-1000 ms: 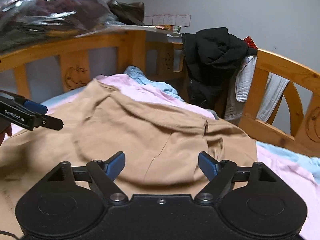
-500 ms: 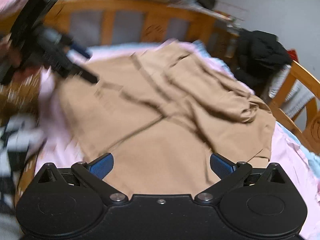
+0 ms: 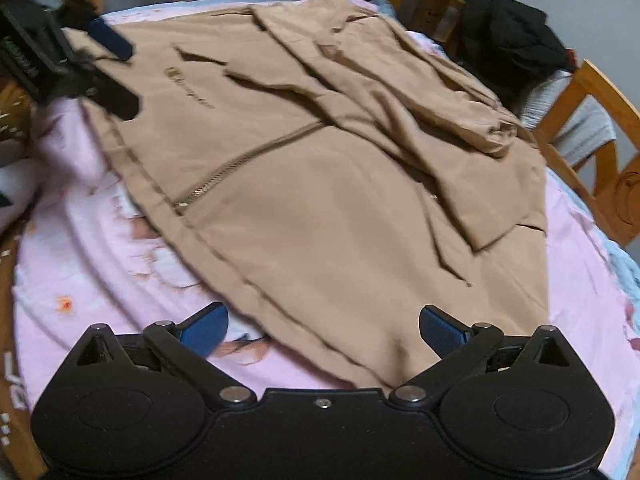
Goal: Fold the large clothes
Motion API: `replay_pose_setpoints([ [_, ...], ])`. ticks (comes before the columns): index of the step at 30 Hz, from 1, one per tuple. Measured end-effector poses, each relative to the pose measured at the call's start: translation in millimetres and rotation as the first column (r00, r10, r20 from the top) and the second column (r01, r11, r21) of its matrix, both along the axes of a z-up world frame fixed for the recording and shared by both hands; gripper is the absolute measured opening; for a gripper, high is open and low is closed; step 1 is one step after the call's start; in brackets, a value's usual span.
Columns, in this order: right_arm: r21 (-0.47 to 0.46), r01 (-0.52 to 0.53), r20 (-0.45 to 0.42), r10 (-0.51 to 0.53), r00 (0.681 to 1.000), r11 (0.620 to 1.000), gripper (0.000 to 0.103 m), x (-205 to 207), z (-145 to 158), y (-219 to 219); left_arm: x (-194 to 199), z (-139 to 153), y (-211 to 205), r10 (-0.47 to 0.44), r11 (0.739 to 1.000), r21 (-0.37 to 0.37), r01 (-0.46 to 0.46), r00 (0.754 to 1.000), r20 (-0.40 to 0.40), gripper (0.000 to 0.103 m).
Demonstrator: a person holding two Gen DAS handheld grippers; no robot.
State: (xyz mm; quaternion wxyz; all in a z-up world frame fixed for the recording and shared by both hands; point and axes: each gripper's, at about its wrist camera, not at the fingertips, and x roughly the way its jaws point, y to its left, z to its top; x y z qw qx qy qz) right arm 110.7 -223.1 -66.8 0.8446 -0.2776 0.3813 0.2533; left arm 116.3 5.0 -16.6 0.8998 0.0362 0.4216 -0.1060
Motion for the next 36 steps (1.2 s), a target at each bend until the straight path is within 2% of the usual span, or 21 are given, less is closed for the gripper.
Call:
replay_pose_setpoints([
  [8, -0.003, -0.008, 0.02, 0.008, 1.0, 1.0, 0.102, 2, -3, -1, -6, 2, -8, -0.056, 0.998, 0.008, 0.056, 0.998, 0.008, 0.102],
  [11, -0.003, -0.022, 0.051, 0.022, 0.998, 1.0, 0.094, -2, -3, 1, -9, 1, -12, -0.086, 0.996, 0.011, 0.086, 0.996, 0.009, 0.102],
  [13, 0.006, -0.045, 0.083, 0.044, 0.996, 0.999, 0.068, -5, -1, 3, -11, 1, -16, -0.103, 0.995, 0.017, 0.103, 0.995, 0.012, 0.102],
  [16, 0.006, -0.078, 0.122, 0.076, 0.99, 0.997, 0.048, -11, 3, 6, -13, 1, -22, -0.134, 0.991, 0.03, 0.134, 0.991, 0.024, 0.102],
  [17, 0.007, -0.088, 0.122, 0.087, 0.989, 0.996, 0.044, -12, 3, 7, -13, 1, -24, -0.144, 0.989, 0.037, 0.143, 0.989, 0.028, 0.102],
  [18, 0.012, -0.097, 0.121, 0.094, 0.988, 0.995, 0.035, -13, 4, 8, -14, 1, -26, -0.152, 0.988, 0.043, 0.15, 0.988, 0.03, 0.102],
  [19, 0.025, -0.106, 0.119, 0.102, 0.988, 0.994, 0.022, -13, 6, 8, -14, 0, -27, -0.158, 0.986, 0.048, 0.157, 0.987, 0.029, 0.102],
  [21, 0.055, -0.099, 0.126, 0.092, 0.988, 0.994, 0.013, -12, 14, 9, -14, -1, -29, -0.168, 0.985, 0.054, 0.166, 0.986, 0.022, 0.102],
  [24, 0.164, -0.039, 0.133, 0.017, 0.991, 0.986, 0.009, -3, 37, 4, -15, -1, -29, -0.175, 0.981, 0.091, 0.171, 0.984, 0.033, 0.102],
  [26, 0.228, -0.004, 0.141, -0.029, 0.99, 0.974, 0.009, 4, 54, -2, -17, 0, -28, -0.166, 0.973, 0.172, 0.154, 0.984, 0.058, 0.102],
  [29, 0.263, -0.001, 0.179, -0.048, 0.983, 0.965, 0.008, 9, 74, -5, -22, 4, -18, -0.148, 0.935, 0.339, 0.099, 0.981, 0.122, 0.089],
  [31, 0.265, -0.011, 0.197, -0.043, 0.979, 0.964, 0.008, 11, 82, -7, -28, 8, -2, -0.127, 0.914, 0.403, 0.053, 0.979, 0.16, 0.084],
  [36, 0.235, -0.038, 0.198, -0.009, 0.98, 0.971, 0.007, 11, 80, -7, -36, 15, 42, -0.04, 0.913, 0.408, -0.023, 0.989, 0.145, 0.076],
])
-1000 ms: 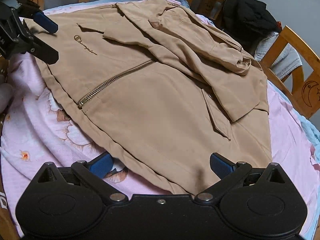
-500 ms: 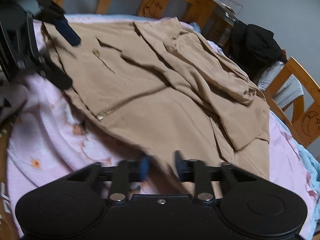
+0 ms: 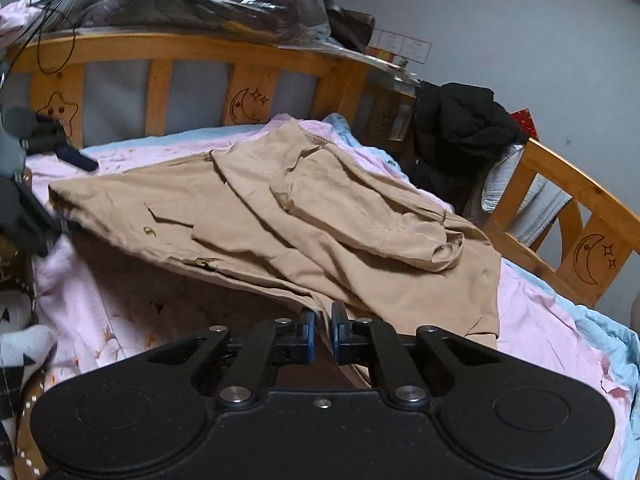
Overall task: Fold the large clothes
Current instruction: 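Grasp the hem with both grippers and lift it toward the hood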
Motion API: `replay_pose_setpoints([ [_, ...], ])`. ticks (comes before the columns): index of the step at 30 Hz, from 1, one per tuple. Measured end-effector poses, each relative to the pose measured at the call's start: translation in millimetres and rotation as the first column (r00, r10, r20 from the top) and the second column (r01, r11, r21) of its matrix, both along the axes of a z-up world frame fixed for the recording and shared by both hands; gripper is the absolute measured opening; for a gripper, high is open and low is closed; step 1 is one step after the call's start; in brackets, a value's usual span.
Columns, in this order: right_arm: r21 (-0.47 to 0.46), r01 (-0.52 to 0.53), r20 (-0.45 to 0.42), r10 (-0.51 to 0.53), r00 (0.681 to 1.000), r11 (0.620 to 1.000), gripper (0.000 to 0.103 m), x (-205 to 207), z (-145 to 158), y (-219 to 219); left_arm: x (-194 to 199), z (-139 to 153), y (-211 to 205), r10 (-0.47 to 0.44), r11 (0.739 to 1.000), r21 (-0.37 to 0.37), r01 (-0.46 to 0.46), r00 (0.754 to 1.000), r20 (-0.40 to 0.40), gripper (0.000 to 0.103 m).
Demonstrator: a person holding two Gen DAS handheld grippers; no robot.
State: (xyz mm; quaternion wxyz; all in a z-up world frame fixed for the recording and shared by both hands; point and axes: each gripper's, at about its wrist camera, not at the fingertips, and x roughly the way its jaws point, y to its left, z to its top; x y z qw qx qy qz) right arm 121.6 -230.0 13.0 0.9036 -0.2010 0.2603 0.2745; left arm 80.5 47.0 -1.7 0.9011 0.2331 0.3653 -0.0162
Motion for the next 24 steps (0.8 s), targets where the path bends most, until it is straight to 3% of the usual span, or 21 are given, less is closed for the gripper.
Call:
replay_pose_setpoints([
  [5, -0.042, -0.028, -0.037, 0.027, 0.999, 0.999, 0.008, -7, -12, -1, 4, 2, 19, 0.048, 0.996, -0.066, -0.052, 0.997, -0.061, 0.051],
  [6, -0.058, -0.037, -0.052, 0.034, 0.998, 0.998, 0.01, -9, -16, 0, 6, 3, 19, 0.041, 0.996, -0.078, -0.046, 0.997, -0.061, 0.039],
  [7, -0.083, -0.047, -0.064, 0.042, 0.997, 0.995, 0.013, -10, -20, 0, 8, 4, 19, 0.032, 0.996, -0.086, -0.037, 0.998, -0.061, 0.026],
  [8, -0.111, -0.059, -0.081, 0.05, 0.995, 0.992, 0.017, -12, -25, 2, 10, 7, 18, 0.025, 0.995, -0.096, -0.03, 0.998, -0.056, 0.021],
  [9, -0.138, -0.072, -0.102, 0.059, 0.993, 0.988, 0.028, -13, -30, 3, 10, 8, 17, 0.024, 0.994, -0.106, -0.029, 0.999, -0.044, 0.016],
  [10, -0.179, -0.096, -0.139, 0.071, 0.988, 0.979, 0.042, -13, -37, 5, 11, 10, 16, 0.023, 0.993, -0.118, -0.026, 0.999, -0.029, 0.012],
  [12, -0.274, -0.125, -0.192, 0.074, 0.979, 0.954, 0.054, -13, -52, 6, 14, 17, 14, 0.02, 0.989, -0.147, -0.021, 1.0, -0.009, 0.008],
  [16, -0.447, -0.111, -0.151, 0.048, 0.987, 0.887, 0.053, -16, -69, -1, 16, 28, 12, 0.029, 0.988, -0.152, -0.024, 0.999, 0.034, 0.005],
  [18, -0.526, -0.087, -0.104, 0.037, 0.994, 0.846, 0.05, -16, -73, -12, 14, 34, 15, 0.033, 0.986, -0.163, -0.025, 0.998, 0.044, 0.004],
  [20, -0.559, -0.063, -0.091, 0.015, 0.996, 0.827, 0.037, -13, -72, -27, 11, 38, 17, 0.034, 0.985, -0.169, -0.024, 0.998, 0.054, 0.003],
  [21, -0.547, -0.063, -0.103, 0.008, 0.995, 0.835, 0.017, -11, -69, -36, 10, 39, 18, 0.033, 0.985, -0.17, -0.022, 0.998, 0.061, 0.002],
  [22, -0.537, -0.056, -0.111, -0.004, 0.994, 0.842, 0.005, -9, -66, -45, 7, 41, 19, 0.03, 0.985, -0.173, -0.017, 0.997, 0.07, 0.002],
  [24, -0.5, -0.053, -0.107, -0.001, 0.994, 0.864, 0.002, -10, -54, -54, -1, 46, 21, 0.039, 0.981, -0.195, -0.02, 0.995, 0.09, 0.001],
])
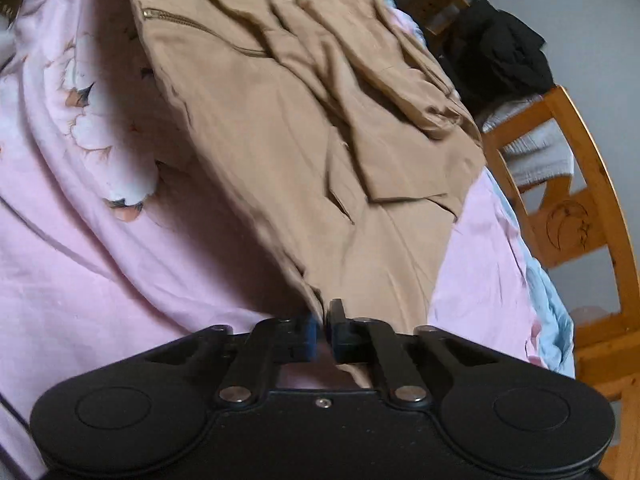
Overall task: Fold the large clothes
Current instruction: 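Grasp the hem with both grippers and lift it toward the hood, then carry the gripped hem over the hood with both grippers and release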
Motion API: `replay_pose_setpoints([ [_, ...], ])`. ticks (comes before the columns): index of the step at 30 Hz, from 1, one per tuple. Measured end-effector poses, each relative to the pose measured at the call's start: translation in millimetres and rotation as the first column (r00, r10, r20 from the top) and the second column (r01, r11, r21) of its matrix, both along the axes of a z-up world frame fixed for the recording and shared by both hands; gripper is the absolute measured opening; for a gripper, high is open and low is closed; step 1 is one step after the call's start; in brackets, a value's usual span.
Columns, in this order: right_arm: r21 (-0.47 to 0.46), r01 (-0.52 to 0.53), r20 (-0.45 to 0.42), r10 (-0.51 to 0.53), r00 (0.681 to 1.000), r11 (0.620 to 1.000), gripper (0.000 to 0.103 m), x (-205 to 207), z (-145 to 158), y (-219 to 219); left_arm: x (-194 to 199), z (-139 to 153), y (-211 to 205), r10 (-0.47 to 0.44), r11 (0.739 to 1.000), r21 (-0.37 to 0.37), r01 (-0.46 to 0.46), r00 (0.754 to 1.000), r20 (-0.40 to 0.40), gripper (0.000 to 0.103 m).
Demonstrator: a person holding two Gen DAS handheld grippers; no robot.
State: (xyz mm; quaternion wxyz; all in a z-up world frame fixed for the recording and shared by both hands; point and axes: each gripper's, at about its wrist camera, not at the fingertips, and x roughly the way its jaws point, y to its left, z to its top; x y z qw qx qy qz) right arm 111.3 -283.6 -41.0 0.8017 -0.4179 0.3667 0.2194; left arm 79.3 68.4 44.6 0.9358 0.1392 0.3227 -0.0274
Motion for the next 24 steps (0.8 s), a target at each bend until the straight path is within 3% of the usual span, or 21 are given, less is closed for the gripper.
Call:
replay_pose_setpoints([
  [4, 0.029, -0.01, 0.022, 0.009, 1.0, 1.0, 0.001, -13, 30, -4, -21, 14, 11, 0.01, 0.998, -0.057, -0.01, 1.0, 0.003, 0.001],
  [8, 0.047, -0.033, -0.019, 0.034, 0.999, 0.998, 0.001, -40, 69, -8, -50, 34, 22, -0.016, 0.996, -0.094, 0.015, 1.0, -0.014, 0.001],
  [13, 0.091, -0.025, -0.071, 0.032, 0.997, 0.996, 0.001, -78, 109, -11, -57, 47, 30, -0.033, 0.996, -0.089, 0.029, 0.999, -0.043, 0.001],
  [17, 0.113, 0.006, -0.063, 0.001, 0.998, 0.994, 0.001, -77, 114, -6, -36, 58, 37, -0.039, 0.99, -0.136, 0.033, 0.998, -0.044, 0.002],
  [24, 0.166, 0.065, -0.035, -0.061, 0.998, 0.984, 0.002, -24, 126, -14, 46, 76, 29, -0.094, 0.992, -0.098, 0.081, 0.985, -0.141, 0.003],
])
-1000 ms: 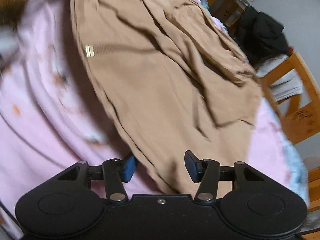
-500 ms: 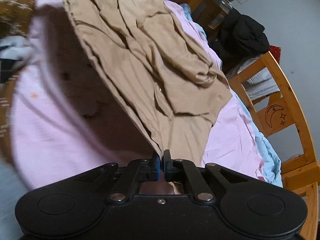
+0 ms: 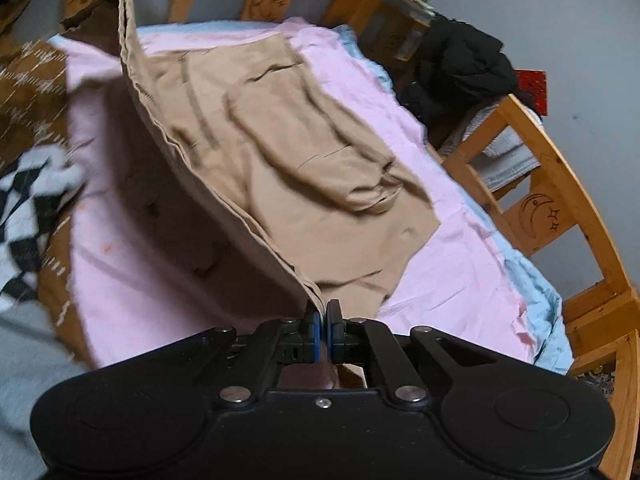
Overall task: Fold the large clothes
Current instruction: 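Carry the gripped hem over the hood with both grippers and release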
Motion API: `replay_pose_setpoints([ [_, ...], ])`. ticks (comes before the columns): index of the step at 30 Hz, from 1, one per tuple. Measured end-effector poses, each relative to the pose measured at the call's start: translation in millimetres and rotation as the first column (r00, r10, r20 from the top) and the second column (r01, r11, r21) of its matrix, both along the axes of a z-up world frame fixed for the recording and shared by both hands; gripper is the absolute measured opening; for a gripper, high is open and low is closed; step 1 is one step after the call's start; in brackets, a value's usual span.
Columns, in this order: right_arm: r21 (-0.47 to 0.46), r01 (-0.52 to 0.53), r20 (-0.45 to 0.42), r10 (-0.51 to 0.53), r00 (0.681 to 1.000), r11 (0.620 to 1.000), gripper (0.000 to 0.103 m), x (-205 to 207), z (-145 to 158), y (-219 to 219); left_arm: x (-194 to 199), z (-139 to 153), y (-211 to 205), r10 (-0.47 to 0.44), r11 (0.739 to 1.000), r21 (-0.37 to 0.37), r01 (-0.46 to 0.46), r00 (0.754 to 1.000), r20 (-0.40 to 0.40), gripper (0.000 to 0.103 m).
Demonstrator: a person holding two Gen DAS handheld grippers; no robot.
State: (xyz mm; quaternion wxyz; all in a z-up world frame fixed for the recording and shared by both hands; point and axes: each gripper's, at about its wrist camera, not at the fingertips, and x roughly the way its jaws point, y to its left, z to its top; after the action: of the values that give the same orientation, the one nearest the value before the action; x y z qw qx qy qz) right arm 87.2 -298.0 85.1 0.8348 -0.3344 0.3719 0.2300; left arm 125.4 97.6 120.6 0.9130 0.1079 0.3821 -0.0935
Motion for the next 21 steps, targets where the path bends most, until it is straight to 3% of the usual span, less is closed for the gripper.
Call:
replay_pose_setpoints([
  [6, -0.024, 0.039, 0.005, -0.039, 0.999, 0.999, 0.004, 90, -11, 3, 103, -10, 8, 0.063, 0.998, -0.022, -0.067, 0.988, -0.143, 0.003],
  [10, -0.009, 0.089, -0.032, -0.089, 0.996, 0.996, 0.006, 156, -30, 5, 154, -33, 11, 0.089, 0.996, -0.012, -0.092, 0.984, -0.154, 0.003],
  [14, -0.032, 0.104, -0.067, -0.106, 0.992, 0.994, 0.011, 204, -58, 9, 196, -66, 10, 0.064, 0.998, 0.019, -0.062, 0.981, -0.183, 0.006],
  [18, -0.008, 0.158, -0.121, -0.158, 0.98, 0.987, 0.012, 238, -92, 11, 224, -96, 24, 0.089, 0.994, -0.045, -0.104, 0.962, -0.259, 0.02],
  [20, 0.026, 0.201, -0.143, -0.196, 0.97, 0.979, 0.016, 248, -106, 9, 227, -104, 35, 0.105, 0.988, -0.084, -0.131, 0.958, -0.265, 0.035],
  [21, 0.055, 0.227, -0.146, -0.217, 0.965, 0.972, 0.02, 250, -111, 7, 226, -105, 39, 0.111, 0.984, -0.107, -0.142, 0.96, -0.257, 0.054],
])
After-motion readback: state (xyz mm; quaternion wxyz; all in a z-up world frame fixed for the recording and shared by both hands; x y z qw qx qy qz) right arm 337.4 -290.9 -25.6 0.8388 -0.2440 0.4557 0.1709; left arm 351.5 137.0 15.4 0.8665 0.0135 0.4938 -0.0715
